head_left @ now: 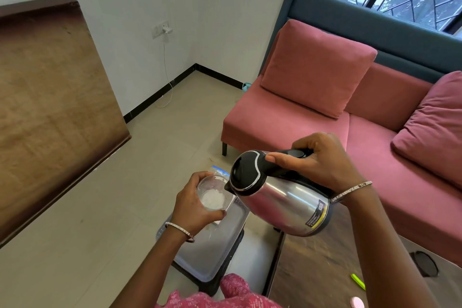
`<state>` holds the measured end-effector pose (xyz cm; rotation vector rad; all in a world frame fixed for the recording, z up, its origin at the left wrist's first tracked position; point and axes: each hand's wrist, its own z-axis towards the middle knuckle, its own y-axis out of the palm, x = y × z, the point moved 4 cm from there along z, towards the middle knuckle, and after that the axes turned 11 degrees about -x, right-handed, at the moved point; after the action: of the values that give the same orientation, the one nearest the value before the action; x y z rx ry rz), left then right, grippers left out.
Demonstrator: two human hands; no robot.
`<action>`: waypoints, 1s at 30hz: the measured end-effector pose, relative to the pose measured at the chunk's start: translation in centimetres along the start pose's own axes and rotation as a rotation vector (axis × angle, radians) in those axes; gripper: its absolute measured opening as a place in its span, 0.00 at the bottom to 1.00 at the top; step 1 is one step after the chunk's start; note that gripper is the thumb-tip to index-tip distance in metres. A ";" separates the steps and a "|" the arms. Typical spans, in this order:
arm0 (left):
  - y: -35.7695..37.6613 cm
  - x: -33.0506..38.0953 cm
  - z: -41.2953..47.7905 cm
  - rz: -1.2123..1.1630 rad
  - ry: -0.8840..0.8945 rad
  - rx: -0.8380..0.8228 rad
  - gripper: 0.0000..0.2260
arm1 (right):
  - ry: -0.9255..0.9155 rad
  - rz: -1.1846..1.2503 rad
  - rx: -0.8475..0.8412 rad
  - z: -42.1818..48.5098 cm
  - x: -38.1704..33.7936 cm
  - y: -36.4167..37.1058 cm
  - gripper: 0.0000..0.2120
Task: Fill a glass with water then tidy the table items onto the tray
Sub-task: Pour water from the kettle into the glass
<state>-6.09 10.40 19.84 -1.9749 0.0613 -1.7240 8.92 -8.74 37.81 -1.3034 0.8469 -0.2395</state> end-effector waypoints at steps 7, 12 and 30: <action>-1.4 -1.9 -1.0 -0.029 -0.059 0.043 0.39 | 0.089 0.348 0.037 -0.2 2.7 4.0 0.37; -2.8 -3.7 -2.7 -0.026 -0.138 0.084 0.39 | 0.206 0.458 0.028 0.4 4.7 9.6 0.37; -6.6 -9.4 -7.0 -0.012 -0.366 0.238 0.38 | 0.596 0.658 0.040 2.8 5.1 33.0 0.26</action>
<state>-16.42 17.10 14.30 -2.0740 -0.2711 -1.2835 4.57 -0.15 5.72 -0.8519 1.7169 -0.1148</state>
